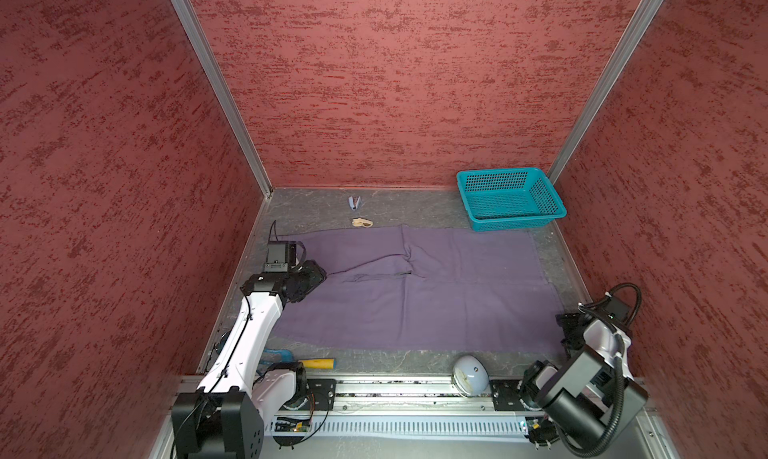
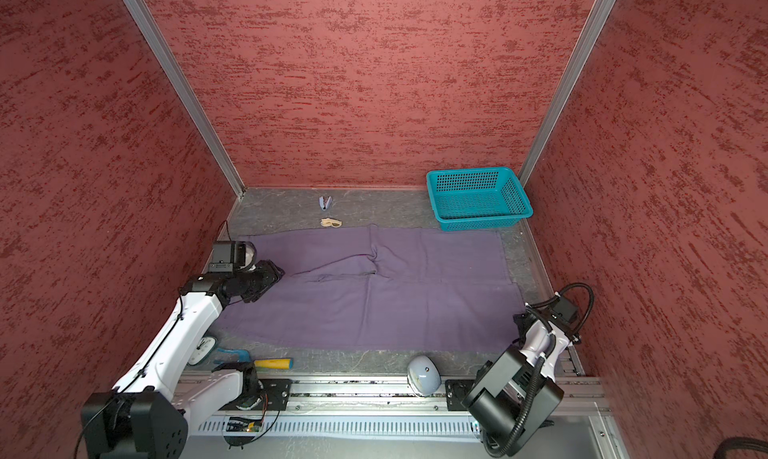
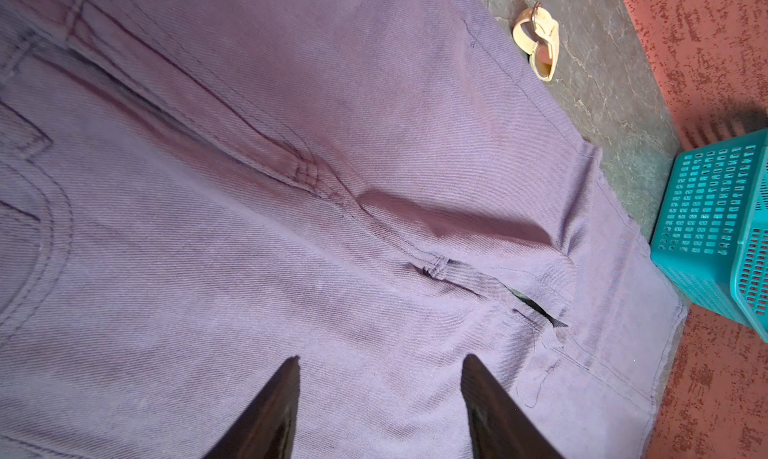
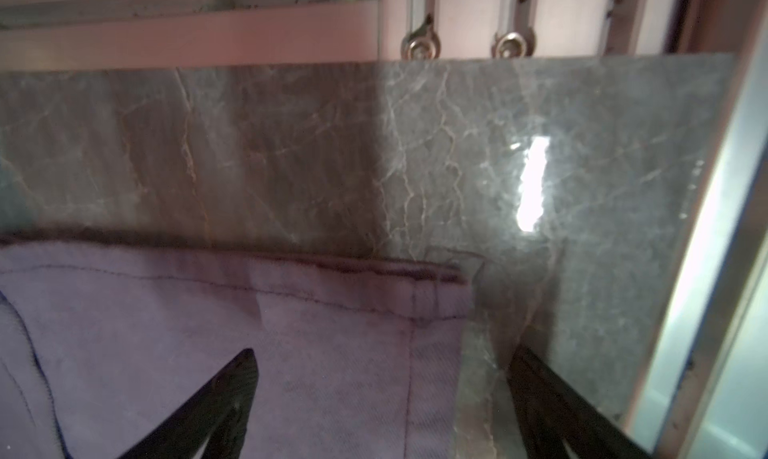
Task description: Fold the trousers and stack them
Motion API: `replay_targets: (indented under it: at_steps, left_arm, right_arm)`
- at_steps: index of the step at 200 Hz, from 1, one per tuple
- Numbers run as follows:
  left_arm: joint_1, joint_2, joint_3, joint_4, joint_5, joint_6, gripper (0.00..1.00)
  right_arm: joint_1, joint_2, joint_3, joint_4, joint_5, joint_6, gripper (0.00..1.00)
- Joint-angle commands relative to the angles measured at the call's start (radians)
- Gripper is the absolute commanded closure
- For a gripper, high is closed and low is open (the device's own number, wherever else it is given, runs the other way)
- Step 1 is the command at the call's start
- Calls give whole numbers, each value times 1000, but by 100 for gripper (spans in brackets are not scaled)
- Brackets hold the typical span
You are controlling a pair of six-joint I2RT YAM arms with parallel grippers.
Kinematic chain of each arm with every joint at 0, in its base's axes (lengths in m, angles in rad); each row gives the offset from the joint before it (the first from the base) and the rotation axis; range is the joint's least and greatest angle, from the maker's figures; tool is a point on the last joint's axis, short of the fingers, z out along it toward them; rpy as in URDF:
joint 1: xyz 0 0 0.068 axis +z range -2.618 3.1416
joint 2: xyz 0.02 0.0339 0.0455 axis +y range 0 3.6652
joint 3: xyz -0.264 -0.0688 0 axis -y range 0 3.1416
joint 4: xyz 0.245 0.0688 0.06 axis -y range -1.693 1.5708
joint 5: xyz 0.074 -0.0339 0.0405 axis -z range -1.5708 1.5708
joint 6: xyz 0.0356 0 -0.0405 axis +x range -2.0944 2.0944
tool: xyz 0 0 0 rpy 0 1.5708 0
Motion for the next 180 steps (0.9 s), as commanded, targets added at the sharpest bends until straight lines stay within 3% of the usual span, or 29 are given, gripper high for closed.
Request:
replay_targets:
  at_steps: [1, 7, 23, 40, 60, 74, 92, 107, 130, 154, 180]
  left_arm:
    - [5, 0, -2, 3, 8, -12, 38]
    - [5, -3, -2, 2, 8, -14, 38]
    - [5, -8, -7, -3, 4, -17, 37]
    - [5, -9, -6, -25, -6, -26, 38]
    - [7, -27, -5, -92, -50, -51, 40]
    - [5, -87, -4, -152, -121, -66, 47]
    - [5, -199, 14, -257, -245, -99, 47]
    - [-3, -260, 42, -373, -353, -165, 40]
    - [-21, -267, 52, -468, -428, -268, 21]
    - [0, -239, 41, -496, -438, -321, 9]
    - [49, -197, 9, -481, -427, -353, 5]
  right_arm:
    - [-15, 10, -27, 82, -27, 18, 23]
    - [-16, 8, -32, 91, -29, 19, 34]
    - [-21, 2, -34, 101, -32, 22, 74]
    - [-22, -10, -25, 94, -42, 19, 100]
    - [-22, -39, -16, 84, -59, 18, 100]
    - [-22, -78, -20, 88, -77, 29, 100]
    - [-22, -142, -37, 106, -102, 51, 100]
    - [-22, -179, -47, 119, -128, 64, 100]
    - [-23, -186, -49, 121, -181, 83, 100]
    - [-22, -206, -53, 140, -223, 94, 100]
    - [-21, -237, -91, 165, -287, 132, 100]
